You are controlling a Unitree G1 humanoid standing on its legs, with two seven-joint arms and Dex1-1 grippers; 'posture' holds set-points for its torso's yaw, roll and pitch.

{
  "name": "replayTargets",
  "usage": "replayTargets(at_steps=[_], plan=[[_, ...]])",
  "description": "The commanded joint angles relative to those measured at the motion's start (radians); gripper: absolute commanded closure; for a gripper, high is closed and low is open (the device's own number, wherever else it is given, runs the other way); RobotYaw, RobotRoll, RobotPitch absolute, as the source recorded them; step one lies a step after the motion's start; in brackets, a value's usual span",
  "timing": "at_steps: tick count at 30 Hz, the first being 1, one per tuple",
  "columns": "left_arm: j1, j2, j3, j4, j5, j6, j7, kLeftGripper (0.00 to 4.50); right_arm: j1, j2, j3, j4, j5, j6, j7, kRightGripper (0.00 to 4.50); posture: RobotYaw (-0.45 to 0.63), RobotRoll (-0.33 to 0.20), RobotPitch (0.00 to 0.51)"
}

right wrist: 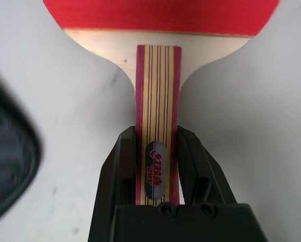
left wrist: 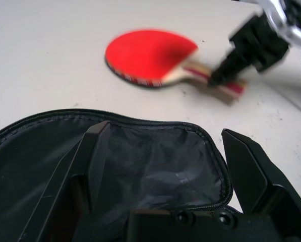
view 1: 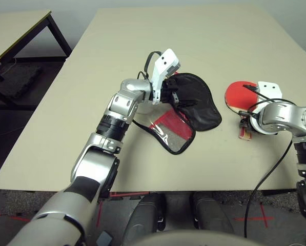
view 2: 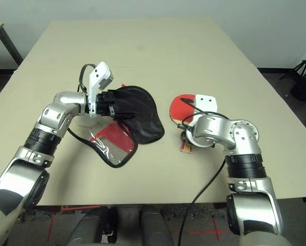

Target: Store the ping-pong paddle in its case and zip it.

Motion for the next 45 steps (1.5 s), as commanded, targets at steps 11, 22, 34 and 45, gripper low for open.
replayTargets(at_steps=[11, 22, 34, 45], plan=[[0.028, 0.118, 0.105, -0.150, -0.030, 0.137, 0.096, 0.00, -0.255, 0.100, 0.084, 0.082, -0.085, 0.289, 0.411, 3.34, -0.11, 0.000, 0.101], [0.171, 0.261, 0.167, -0.318, -0.065, 0.265, 0.156, 0.00, -0.250, 0.207, 0.139, 0.075, -0.273, 0.379, 0.589, 3.34, -0.02, 0.000, 0.100], [0.212, 0.296, 0.194, -0.395, -0.100, 0.316, 0.206, 0.00, -0.265, 0.316, 0.078, 0.153, -0.698, 0.425, 0.868, 3.34, 0.04, 0.000, 0.106], [0.209, 0.301, 0.189, -0.400, -0.117, 0.322, 0.218, 0.00, -0.274, 0.426, -0.005, 0.175, -1.016, 0.395, 1.033, 3.34, 0.04, 0.000, 0.113]])
